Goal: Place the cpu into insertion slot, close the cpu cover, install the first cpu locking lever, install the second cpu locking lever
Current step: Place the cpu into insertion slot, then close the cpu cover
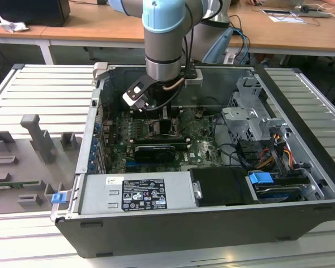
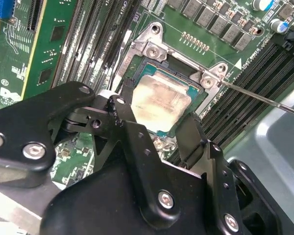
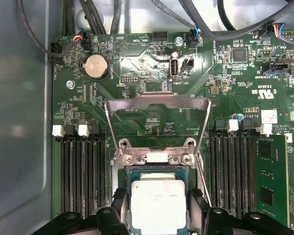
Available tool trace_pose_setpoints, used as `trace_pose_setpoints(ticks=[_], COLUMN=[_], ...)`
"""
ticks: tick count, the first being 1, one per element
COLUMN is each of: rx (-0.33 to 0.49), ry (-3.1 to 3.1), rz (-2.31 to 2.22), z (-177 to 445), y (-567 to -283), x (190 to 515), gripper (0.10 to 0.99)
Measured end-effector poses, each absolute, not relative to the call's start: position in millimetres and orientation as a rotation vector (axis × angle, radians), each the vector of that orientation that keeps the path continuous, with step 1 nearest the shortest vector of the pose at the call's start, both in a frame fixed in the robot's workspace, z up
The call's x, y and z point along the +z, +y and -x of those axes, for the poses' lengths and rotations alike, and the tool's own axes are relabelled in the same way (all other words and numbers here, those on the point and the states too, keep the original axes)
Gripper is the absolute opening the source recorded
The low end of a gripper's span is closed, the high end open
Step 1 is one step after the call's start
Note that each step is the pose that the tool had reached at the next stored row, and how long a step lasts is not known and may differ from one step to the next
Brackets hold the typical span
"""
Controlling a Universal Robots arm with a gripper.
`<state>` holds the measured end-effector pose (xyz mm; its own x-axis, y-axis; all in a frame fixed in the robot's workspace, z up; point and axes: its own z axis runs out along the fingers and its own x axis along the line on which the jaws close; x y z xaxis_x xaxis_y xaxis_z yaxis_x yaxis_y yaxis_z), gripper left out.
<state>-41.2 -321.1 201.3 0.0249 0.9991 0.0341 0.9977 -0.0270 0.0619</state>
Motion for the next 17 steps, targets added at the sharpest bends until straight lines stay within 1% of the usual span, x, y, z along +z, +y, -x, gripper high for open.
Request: trace_pose_setpoints(ticks=[3, 6, 7, 10, 17], rx=[0.09, 0.062, 0.06, 0.06, 0.056], ry=[2.176, 2.177, 2.176, 2.176, 2.175], rz=[-2.242, -2.248, -2.247, -2.247, -2.246], z=[38, 34, 34, 34, 34], y=[-321, -320, -320, -320, -320], x=[208, 212, 212, 215, 225], gripper=[0.6, 0.408, 0.29, 0.106, 0.106])
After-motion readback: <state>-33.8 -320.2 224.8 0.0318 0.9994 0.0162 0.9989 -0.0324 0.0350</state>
